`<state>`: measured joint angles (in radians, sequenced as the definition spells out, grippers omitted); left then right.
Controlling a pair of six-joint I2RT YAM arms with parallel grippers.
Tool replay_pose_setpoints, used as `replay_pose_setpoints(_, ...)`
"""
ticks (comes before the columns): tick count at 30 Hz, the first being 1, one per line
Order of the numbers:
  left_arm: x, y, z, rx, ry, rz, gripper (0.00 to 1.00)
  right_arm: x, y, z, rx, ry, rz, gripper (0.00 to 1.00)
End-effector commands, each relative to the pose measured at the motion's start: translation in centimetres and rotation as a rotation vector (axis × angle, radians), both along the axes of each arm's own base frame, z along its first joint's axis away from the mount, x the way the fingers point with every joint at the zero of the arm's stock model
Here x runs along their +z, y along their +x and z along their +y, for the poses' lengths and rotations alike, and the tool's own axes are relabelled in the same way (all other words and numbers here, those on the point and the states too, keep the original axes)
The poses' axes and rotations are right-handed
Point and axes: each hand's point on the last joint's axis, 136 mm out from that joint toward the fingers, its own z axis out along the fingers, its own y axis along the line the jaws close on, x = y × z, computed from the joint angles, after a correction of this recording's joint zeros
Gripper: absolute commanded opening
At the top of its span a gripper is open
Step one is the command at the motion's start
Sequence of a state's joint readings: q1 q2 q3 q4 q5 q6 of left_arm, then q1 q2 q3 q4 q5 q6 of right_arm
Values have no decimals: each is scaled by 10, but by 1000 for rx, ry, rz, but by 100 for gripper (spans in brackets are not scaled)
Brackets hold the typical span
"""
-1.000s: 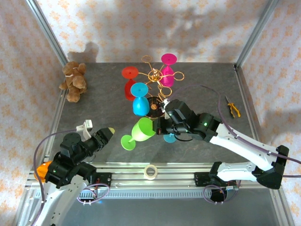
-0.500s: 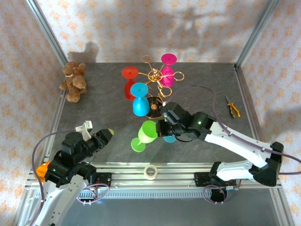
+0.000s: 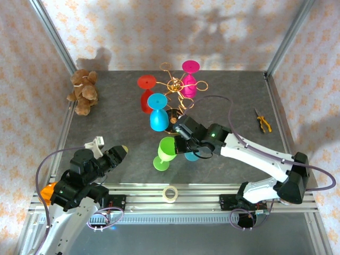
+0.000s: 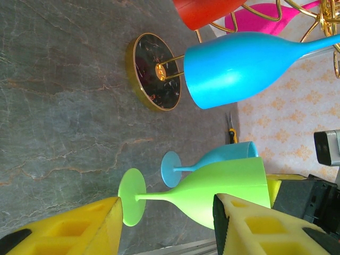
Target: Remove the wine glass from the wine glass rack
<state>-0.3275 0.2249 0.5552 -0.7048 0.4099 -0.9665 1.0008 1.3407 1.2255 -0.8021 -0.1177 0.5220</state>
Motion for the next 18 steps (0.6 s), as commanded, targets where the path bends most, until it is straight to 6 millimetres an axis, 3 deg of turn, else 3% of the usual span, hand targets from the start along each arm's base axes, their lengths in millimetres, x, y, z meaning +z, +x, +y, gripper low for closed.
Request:
replay_pose_setpoints(1, 3, 0, 3, 9, 25, -12, 47, 7, 6, -4, -5, -37, -40, 0)
replay_pose_setpoints(18, 2, 0, 4, 12, 25, -11, 47, -7, 12, -15, -17, -142, -55, 0)
